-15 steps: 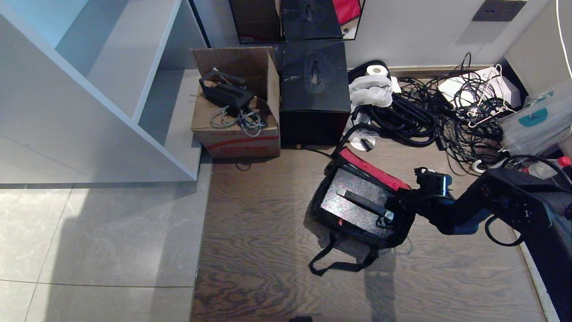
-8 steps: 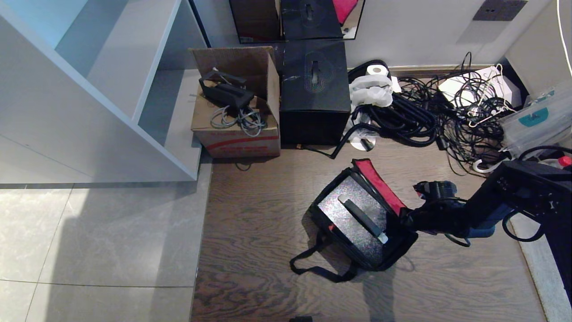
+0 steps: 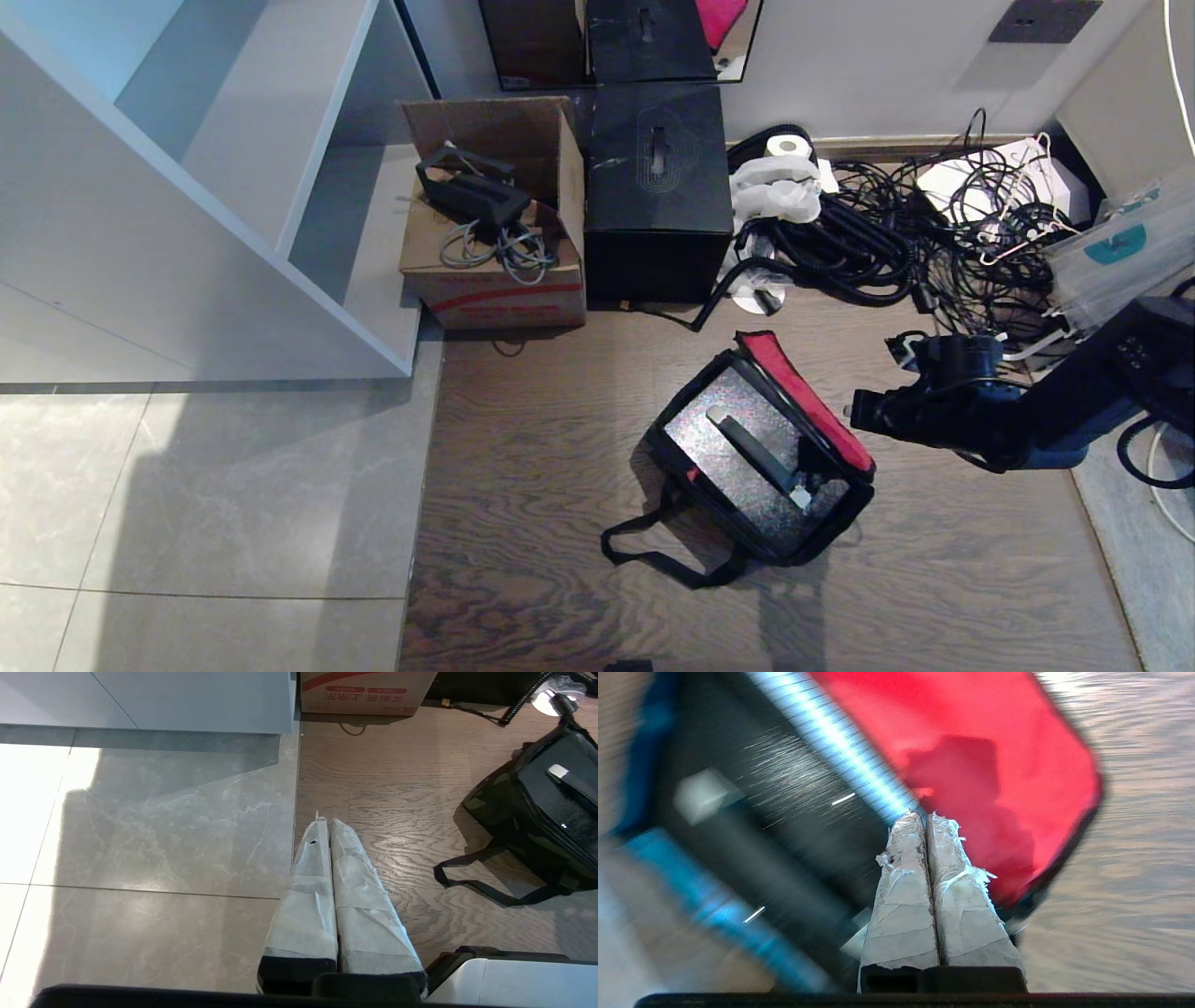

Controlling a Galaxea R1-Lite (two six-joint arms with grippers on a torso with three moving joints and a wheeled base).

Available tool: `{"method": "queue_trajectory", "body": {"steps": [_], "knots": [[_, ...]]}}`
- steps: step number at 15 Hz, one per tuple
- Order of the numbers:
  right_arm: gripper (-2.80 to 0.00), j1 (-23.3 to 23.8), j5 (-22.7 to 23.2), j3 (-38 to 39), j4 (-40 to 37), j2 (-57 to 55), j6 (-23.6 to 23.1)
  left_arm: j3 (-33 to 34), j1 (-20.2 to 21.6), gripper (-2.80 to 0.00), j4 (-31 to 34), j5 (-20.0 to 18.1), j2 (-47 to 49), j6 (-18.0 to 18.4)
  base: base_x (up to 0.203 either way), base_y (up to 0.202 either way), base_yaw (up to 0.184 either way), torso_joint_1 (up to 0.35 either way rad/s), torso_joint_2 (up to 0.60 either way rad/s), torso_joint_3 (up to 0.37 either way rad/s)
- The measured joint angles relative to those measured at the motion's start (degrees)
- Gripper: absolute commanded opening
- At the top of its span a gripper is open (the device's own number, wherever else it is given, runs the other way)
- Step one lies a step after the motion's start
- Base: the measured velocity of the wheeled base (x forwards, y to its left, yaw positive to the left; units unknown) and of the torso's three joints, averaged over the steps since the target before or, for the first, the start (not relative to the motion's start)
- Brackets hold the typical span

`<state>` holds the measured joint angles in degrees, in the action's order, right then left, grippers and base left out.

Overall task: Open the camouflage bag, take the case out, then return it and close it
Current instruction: Grip the handle

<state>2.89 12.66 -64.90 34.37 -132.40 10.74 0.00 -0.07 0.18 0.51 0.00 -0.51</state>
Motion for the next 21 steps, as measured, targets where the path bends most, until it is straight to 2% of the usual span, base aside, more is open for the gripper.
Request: {"method": "queue_trajectory", "body": {"steps": [3, 4, 7, 14, 16, 21], "knots": [[-2.80, -2.0, 5.1, 7.4, 3.9, 4.9, -0.6, 0.0, 0.0, -2.80, 0.0, 0.0, 0.0, 0.0, 0.000, 0.000, 0.000, 0.000, 0.00, 0.000], [0.00, -3.1, 5.4, 10.2, 7.4, 5.7, -0.9, 0.0, 0.0, -2.80, 0.0, 0.0, 0.0, 0.0, 0.000, 0.000, 0.000, 0.000, 0.00, 0.000], [0.00, -8.0, 3.6, 17.4, 18.1, 6.0, -3.6, 0.0, 0.0, -2.80, 0.0, 0.0, 0.0, 0.0, 0.000, 0.000, 0.000, 0.000, 0.00, 0.000], [0.00, -21.3, -19.8, 16.2, 20.1, 2.3, -6.0, 0.0, 0.0, -2.80, 0.0, 0.0, 0.0, 0.0, 0.000, 0.000, 0.000, 0.000, 0.00, 0.000], [0.00, -23.3, -26.3, 16.3, 20.3, 1.1, -11.7, 0.0, 0.0, -2.80, 0.0, 0.0, 0.0, 0.0, 0.000, 0.000, 0.000, 0.000, 0.00, 0.000], [0.00, -27.5, -42.2, 16.2, 26.5, -3.1, -31.5, 0.0, 0.0, -2.80, 0.0, 0.0, 0.0, 0.0, 0.000, 0.000, 0.000, 0.000, 0.00, 0.000]]}}
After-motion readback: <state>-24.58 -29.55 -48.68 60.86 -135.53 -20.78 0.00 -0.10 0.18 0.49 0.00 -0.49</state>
